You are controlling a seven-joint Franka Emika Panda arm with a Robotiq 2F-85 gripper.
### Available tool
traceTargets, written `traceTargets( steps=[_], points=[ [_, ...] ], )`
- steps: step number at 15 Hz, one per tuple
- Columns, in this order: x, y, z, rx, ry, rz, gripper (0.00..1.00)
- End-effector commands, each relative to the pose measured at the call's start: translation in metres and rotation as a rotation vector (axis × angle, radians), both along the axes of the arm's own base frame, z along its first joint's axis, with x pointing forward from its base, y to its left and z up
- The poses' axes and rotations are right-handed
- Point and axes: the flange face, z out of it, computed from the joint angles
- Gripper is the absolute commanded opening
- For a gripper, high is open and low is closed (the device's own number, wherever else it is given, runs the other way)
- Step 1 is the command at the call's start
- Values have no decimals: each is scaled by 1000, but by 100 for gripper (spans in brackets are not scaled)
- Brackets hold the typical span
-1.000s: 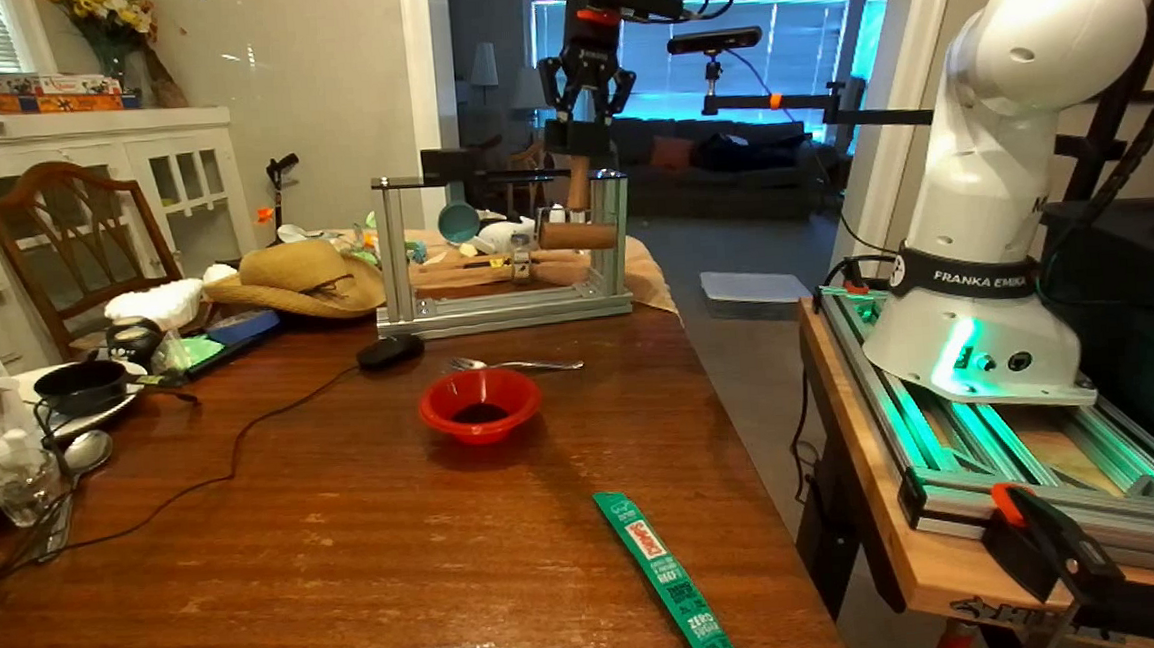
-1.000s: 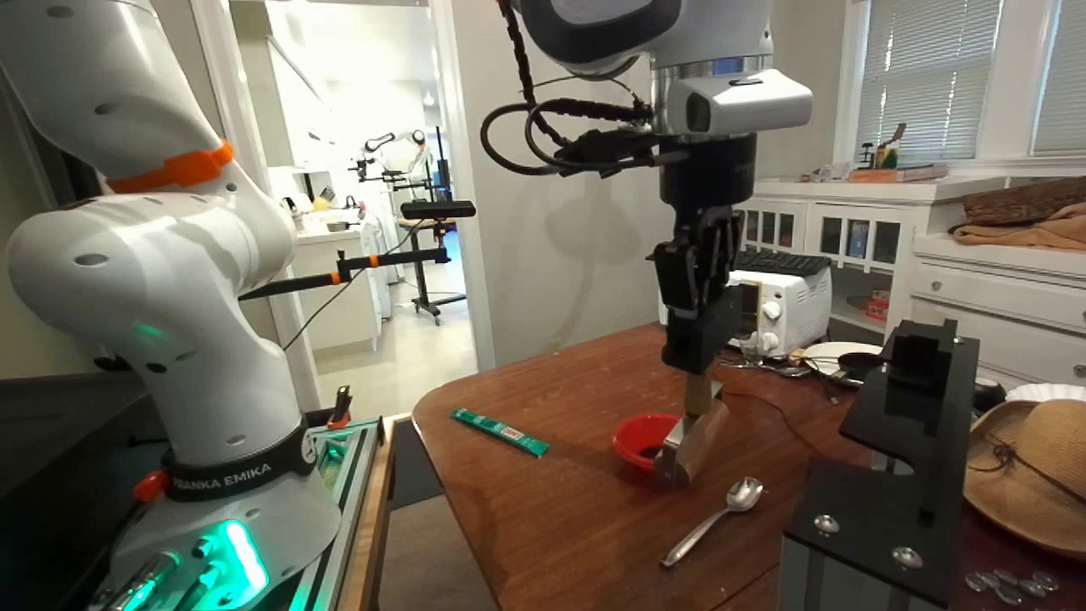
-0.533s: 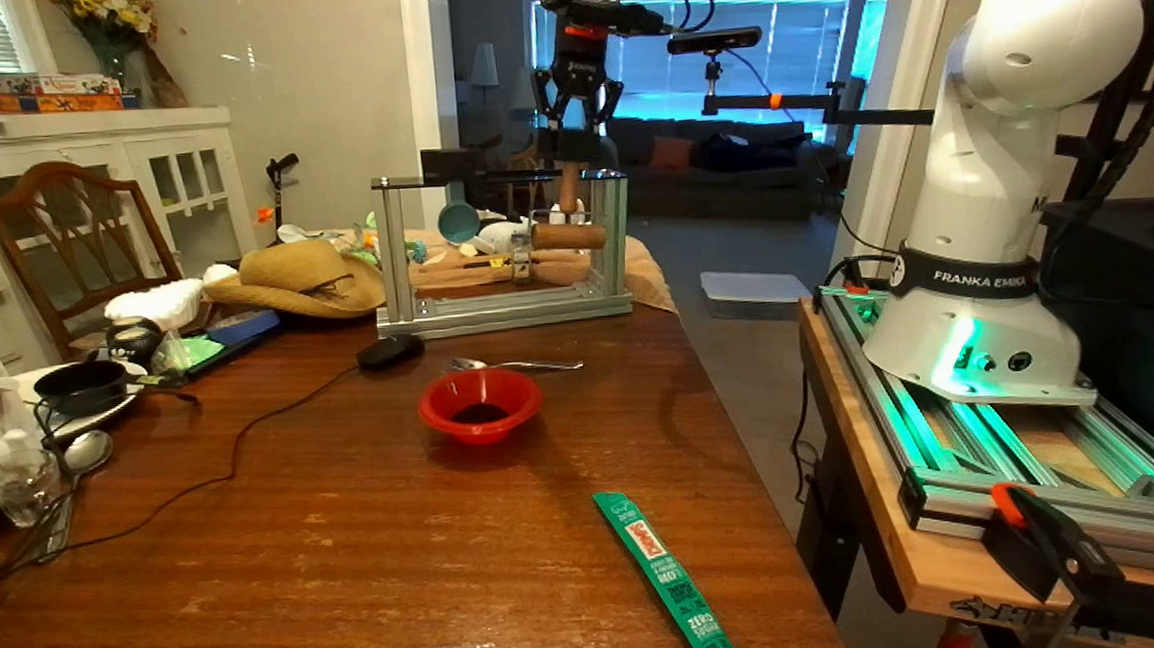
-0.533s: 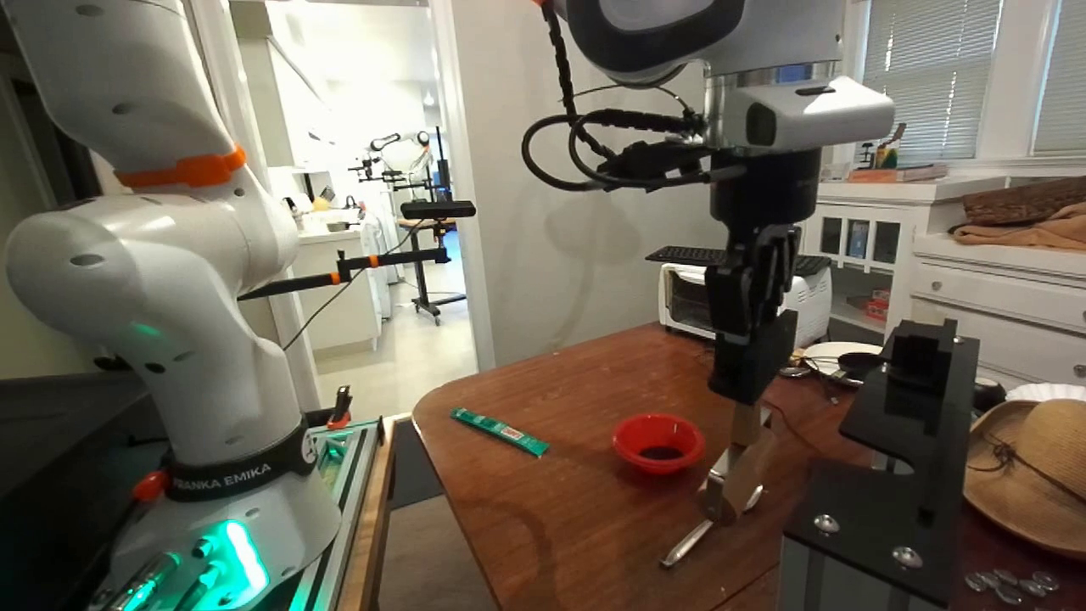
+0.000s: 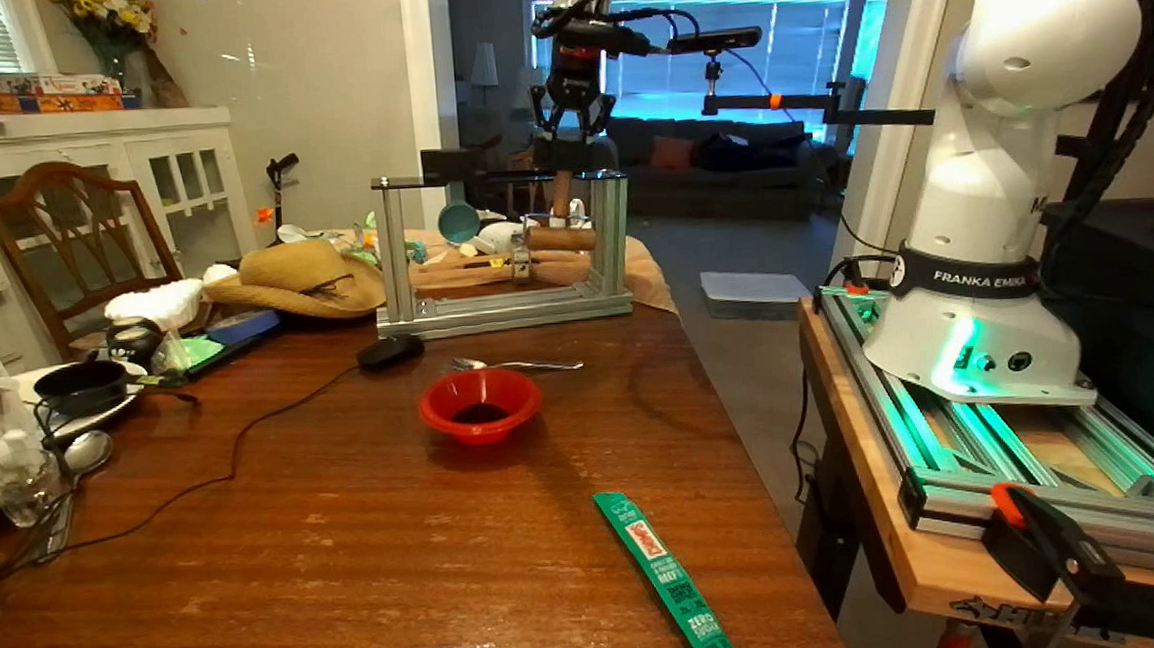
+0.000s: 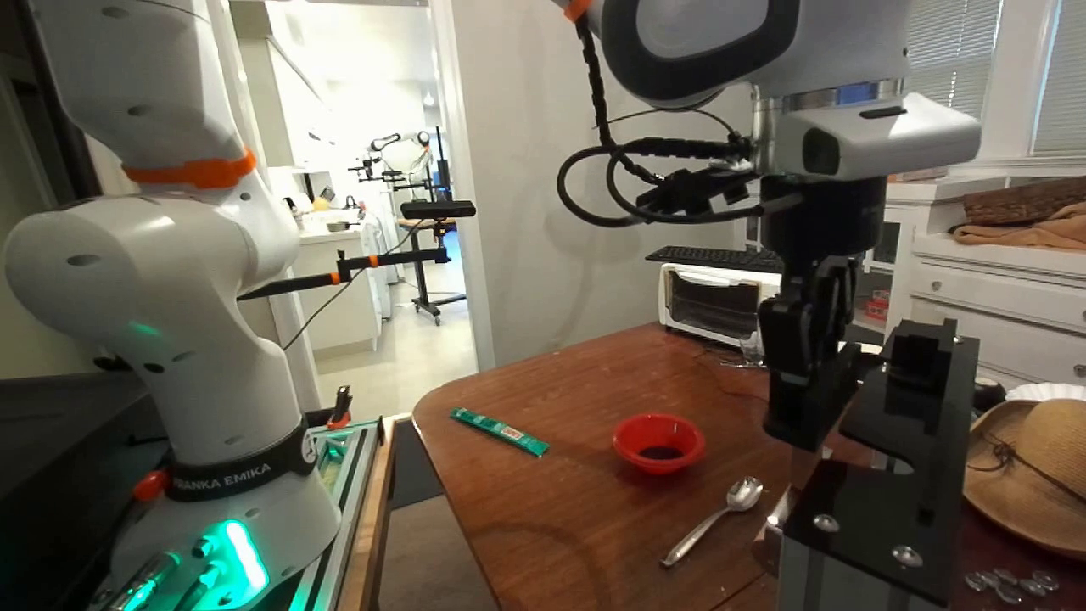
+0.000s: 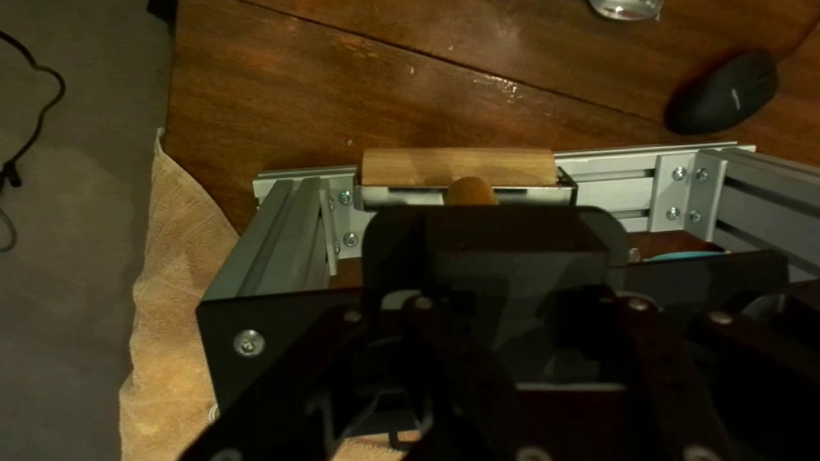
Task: Use the wooden object to roll on the green packet
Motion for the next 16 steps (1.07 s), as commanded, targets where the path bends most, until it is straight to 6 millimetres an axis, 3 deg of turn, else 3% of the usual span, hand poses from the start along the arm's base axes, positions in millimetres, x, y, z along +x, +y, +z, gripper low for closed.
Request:
traceTargets(
  steps=[1,4,5,12,13,16],
  points=[
    [10,-11,3,-21,-26,-17,22],
    [15,-16,6,-70,-25,-18,22],
    [8,-10,1,-30,-8,-3,47],
    [10,-14,2,-52,-9,-4,47],
    [12,-14,0,-52,-7,-1,22],
    [18,-19,-2,-59,-12,-4,22]
  ],
)
